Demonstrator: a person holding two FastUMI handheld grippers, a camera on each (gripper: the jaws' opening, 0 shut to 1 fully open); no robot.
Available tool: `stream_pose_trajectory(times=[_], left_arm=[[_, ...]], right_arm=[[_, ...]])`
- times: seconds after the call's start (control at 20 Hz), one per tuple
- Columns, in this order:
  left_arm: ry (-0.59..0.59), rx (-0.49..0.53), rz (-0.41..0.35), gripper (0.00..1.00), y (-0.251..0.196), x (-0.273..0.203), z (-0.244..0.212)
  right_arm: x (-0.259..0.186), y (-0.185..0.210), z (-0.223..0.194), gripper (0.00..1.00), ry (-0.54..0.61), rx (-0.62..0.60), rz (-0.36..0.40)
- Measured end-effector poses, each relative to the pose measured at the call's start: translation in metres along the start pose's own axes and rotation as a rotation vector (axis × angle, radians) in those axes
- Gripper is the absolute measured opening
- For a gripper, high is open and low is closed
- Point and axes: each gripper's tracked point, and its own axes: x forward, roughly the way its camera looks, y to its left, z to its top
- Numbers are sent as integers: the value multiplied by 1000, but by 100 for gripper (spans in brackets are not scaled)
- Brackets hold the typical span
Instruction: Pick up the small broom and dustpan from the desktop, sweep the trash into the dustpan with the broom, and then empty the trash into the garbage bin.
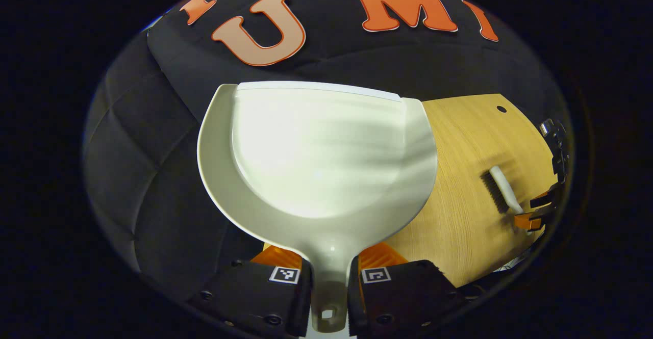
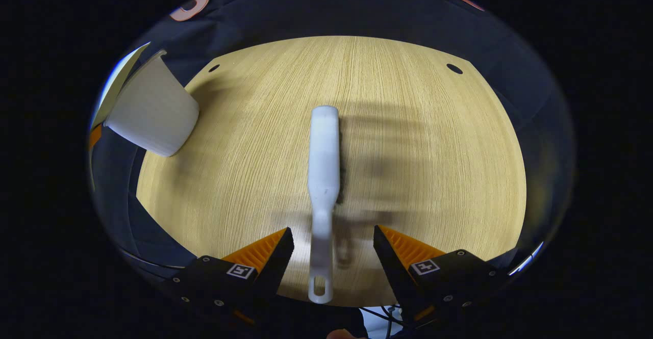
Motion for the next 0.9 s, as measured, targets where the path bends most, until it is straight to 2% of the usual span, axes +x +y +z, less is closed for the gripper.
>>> stream_pose_trajectory(times=[0.15, 0.35, 0.5, 0.6, 0.75, 0.9], left_arm=[[-6, -18, -114, 29, -38, 9, 0], [-2, -1, -195, 30, -88, 9, -2], [34, 22, -263, 29, -126, 11, -10], [68, 36, -298, 30, -134, 16, -15], [168, -54, -401, 29, -161, 20, -38], [300, -140, -445, 30, -183, 29, -64]], right_arm=[[7, 25, -17, 95, 17, 0, 12], [22, 52, -34, 95, 33, 5, 41], [10, 55, -34, 95, 40, -11, 50], [9, 61, -36, 95, 45, -8, 63], [12, 60, -36, 95, 42, 2, 54], [10, 50, -31, 95, 32, 28, 28]])
